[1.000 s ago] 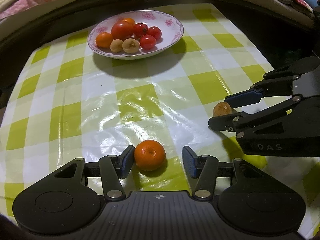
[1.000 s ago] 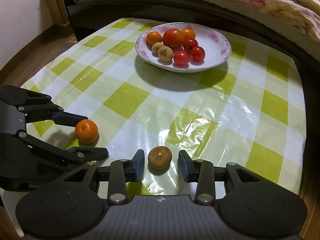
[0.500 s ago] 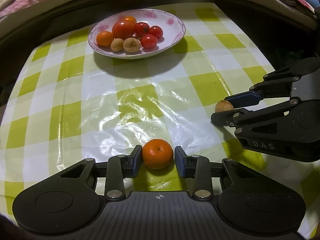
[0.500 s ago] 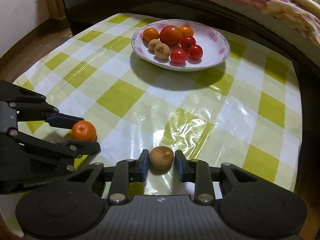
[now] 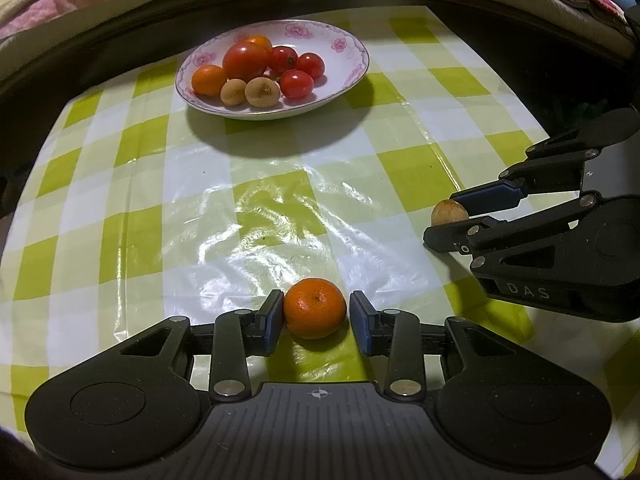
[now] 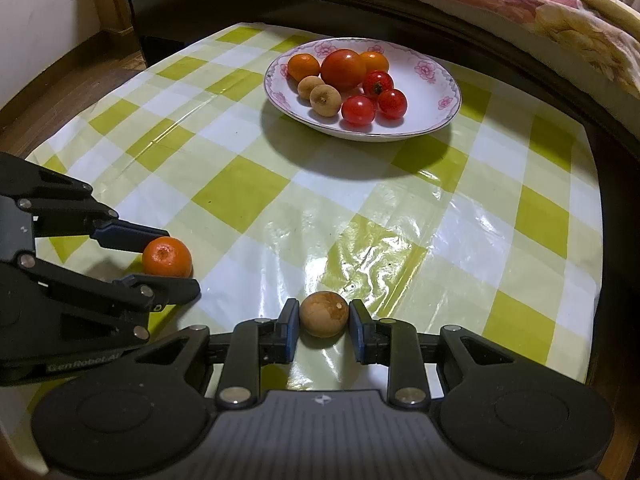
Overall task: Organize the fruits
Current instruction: 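Carry the orange and longan together toward the flowered plate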
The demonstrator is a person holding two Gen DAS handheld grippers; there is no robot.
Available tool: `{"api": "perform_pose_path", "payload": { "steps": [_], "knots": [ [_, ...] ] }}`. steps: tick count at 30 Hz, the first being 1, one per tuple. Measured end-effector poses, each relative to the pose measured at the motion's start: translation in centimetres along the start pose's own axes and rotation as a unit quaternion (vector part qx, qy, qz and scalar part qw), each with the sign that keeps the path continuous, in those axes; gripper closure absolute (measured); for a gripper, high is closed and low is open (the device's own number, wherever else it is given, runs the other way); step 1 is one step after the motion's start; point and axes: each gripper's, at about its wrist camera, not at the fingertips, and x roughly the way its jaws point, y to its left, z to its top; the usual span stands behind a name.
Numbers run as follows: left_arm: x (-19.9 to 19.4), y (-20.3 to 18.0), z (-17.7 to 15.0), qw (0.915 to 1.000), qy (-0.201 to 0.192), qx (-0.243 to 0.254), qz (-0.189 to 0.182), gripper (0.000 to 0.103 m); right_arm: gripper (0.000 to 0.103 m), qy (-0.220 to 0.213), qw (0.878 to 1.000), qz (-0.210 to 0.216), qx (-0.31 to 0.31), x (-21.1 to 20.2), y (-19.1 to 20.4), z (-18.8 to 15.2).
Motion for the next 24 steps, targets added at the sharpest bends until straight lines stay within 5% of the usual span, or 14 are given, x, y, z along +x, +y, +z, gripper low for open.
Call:
{"api": "perform_pose_path", "payload": {
  "steps": [24],
  "knots": [
    [-0.3,0.8,2.0,0.9996,-0.023,-0.019,0.000,0.063,0.073,-0.017,1.000,0.000,0.015,-0.9,-0.4,0.8]
  ]
}}
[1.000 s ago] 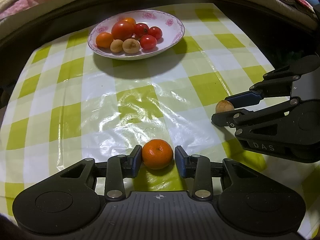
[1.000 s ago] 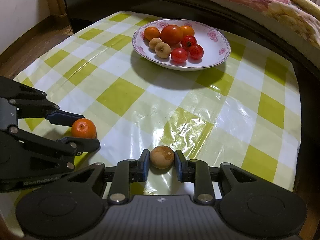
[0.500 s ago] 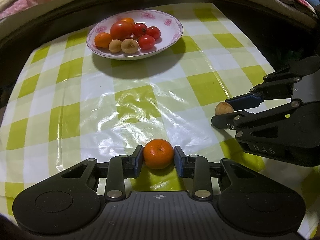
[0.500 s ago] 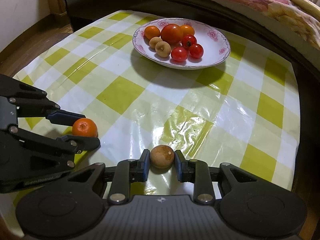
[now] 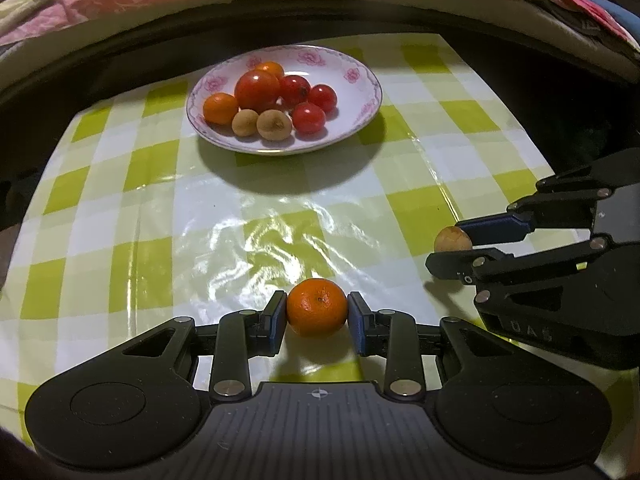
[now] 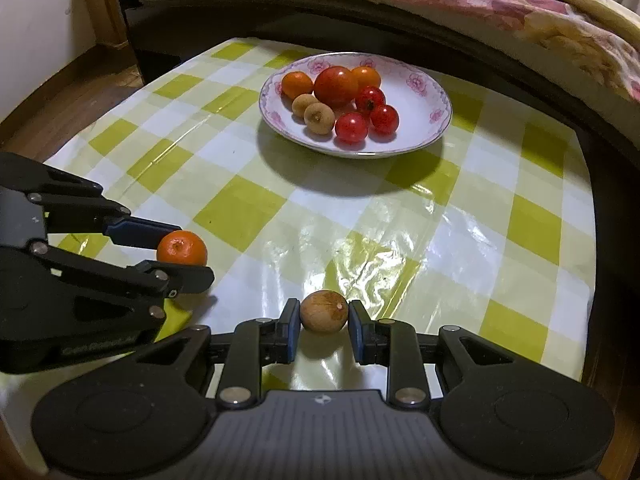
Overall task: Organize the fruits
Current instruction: 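Carry the orange and longan together toward the flowered plate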
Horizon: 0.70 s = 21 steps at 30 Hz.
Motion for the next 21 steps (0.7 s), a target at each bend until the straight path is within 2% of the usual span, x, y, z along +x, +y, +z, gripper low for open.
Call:
{"api": "perform_pose_path", "payload": {
  "steps": [21],
  "knots": [
    [0.3,0.1,2.2,0.9998,-0.015,-0.006,0.010,0.064,0.073,-0.024,1.000,0.007,0.018,0.0,-0.6,1.9]
  ]
}}
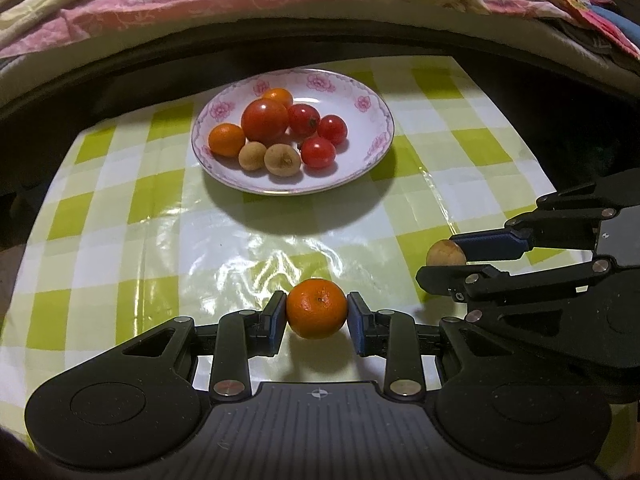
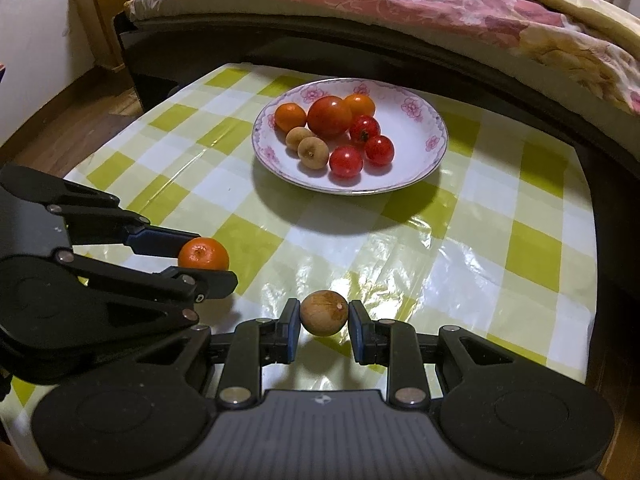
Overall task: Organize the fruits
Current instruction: 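Carry the orange and longan together toward the flowered plate, then lower the orange and longan into the plate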
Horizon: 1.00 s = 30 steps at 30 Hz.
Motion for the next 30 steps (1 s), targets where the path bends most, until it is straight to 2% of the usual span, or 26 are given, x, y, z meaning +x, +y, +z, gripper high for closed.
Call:
{"api": "perform_pose_path", "payload": {
  "steps": [10,30],
  "knots": [
    [0.0,0.1,1.4,0.9998,-0.020,0.002,0.008,0.065,0.073,-0.011,1.000,-0.003,0.005,0.0,-0.2,0.8],
    [1.8,1.1,5.6,0.9982,-0.053,-0.011,0.026,0.065,0.073,-0.046,0.999,-0.018,0.019,1.0,-2.0,5.1]
  ]
}}
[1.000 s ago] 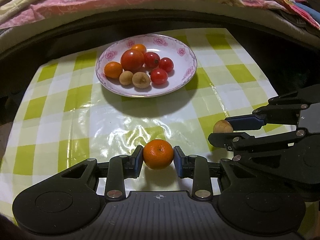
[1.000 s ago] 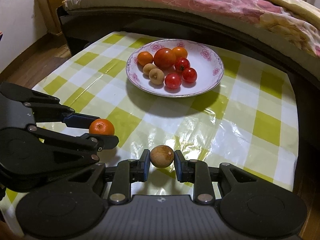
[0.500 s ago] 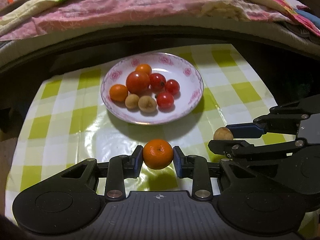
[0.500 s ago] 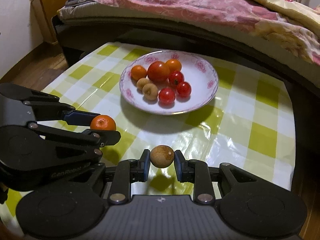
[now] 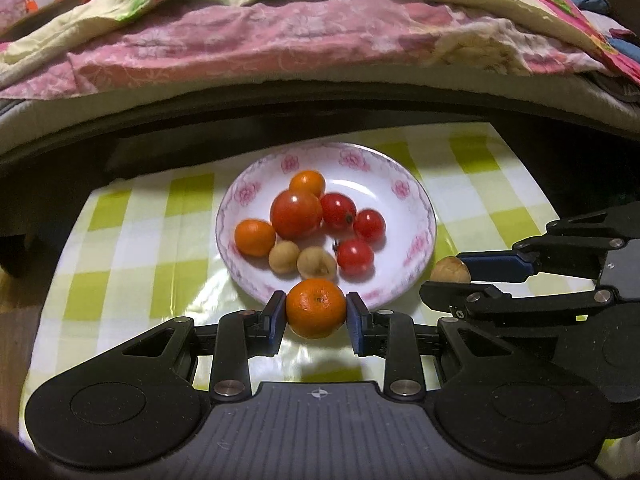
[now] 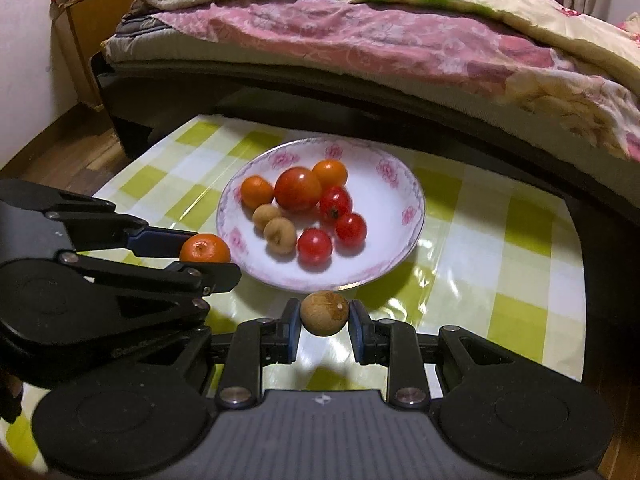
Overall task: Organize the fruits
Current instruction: 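Lower the orange and longan into the plate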
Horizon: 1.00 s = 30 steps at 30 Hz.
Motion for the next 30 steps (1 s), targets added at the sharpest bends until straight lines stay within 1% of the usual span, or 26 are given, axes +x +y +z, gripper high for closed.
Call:
{"api": "perform_pose_path", "payload": {
  "steps": [7,13,22,30],
  "knots": [
    [1.4,0.5,1.8,0.9999,-0.009,-0.005,0.002,0.065,0.073,-0.011,1.000,-0.008,0.002,1.2,-1.0,1.7],
    [3.0,1.4,3.1,0.9998,-0.009,-0.017,0.005,0.065,0.073,-0.022,1.000,-0.008,-0.001,2.6,-1.8,3.2],
    [4.9,2.3,3.8,0.9996,-0.003,-0.026,0.010,0.065,0.073,-0.026,0.999,-0.012,-0.016,4.9,-2.3,4.6],
    [5.2,2.4,4.4,0.9995,-0.011,-0.022,0.018,0.065,0.073,-0.029,0.999,-0.014,-0.014,5.8,-2.7,5.2]
  ]
}}
